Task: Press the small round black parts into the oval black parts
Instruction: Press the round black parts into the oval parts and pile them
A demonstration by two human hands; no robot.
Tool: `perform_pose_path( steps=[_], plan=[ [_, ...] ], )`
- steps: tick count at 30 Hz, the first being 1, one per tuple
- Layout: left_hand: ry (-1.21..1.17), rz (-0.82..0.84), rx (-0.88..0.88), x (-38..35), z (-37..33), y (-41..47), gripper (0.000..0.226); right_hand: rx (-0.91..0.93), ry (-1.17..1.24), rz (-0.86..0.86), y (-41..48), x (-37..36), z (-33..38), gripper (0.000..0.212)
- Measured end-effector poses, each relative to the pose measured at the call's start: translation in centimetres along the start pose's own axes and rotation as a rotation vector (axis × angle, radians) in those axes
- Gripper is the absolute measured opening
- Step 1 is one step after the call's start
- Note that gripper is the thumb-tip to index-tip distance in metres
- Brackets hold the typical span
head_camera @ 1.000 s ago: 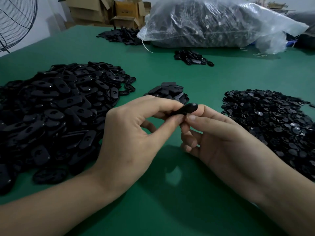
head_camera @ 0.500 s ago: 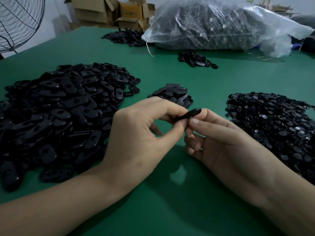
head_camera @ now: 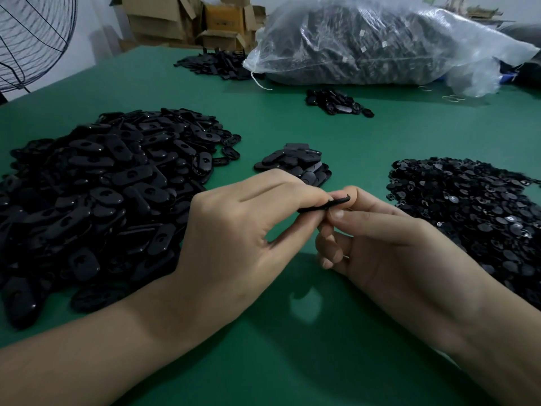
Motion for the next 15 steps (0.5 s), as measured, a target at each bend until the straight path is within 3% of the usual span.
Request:
perform_pose_path(
  steps=[8, 15],
  plan=[
    [0.016, -0.004, -0.034, 0.0, -0.1, -0.1, 0.009, -0.014, -0.003, -0.005, 0.1, 0.0, 0.0, 0.025],
    [-0.117, 0.046, 0.133, -0.8, 1.3, -0.1, 0.011, 0.045, -0.117, -0.09, -0.2, 0.2, 0.6, 0.012]
  ],
)
Point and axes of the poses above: each hand's wrist, its own y-axis towards the middle knuckle, its own x-axis out of the back of the hand, z = x × y, the point moved 7 cm from there along y, towards the middle knuckle, and after that the axes turned 3 degrees about -y, right-handed, at the moved point
